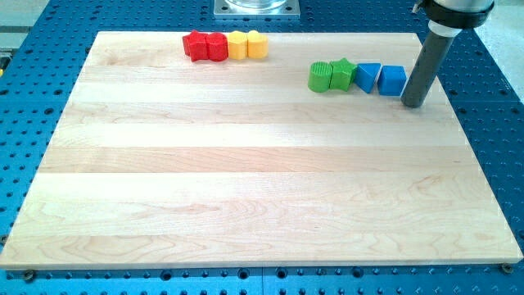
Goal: Push the blue blocks to the left
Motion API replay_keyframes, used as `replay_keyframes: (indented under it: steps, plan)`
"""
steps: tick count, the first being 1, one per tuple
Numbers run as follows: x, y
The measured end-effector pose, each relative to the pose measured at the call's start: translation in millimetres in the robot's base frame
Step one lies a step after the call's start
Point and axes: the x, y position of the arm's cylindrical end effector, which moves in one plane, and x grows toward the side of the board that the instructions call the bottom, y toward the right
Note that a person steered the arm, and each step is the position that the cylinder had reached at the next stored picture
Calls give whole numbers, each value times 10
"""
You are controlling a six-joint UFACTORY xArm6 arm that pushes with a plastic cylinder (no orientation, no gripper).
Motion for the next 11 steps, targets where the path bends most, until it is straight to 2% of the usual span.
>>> replay_keyframes:
  steps: [6,8,9,11]
  plan:
    - [-57,-2]
    - [-485,259]
    - [-485,258]
    - [-485,-455]
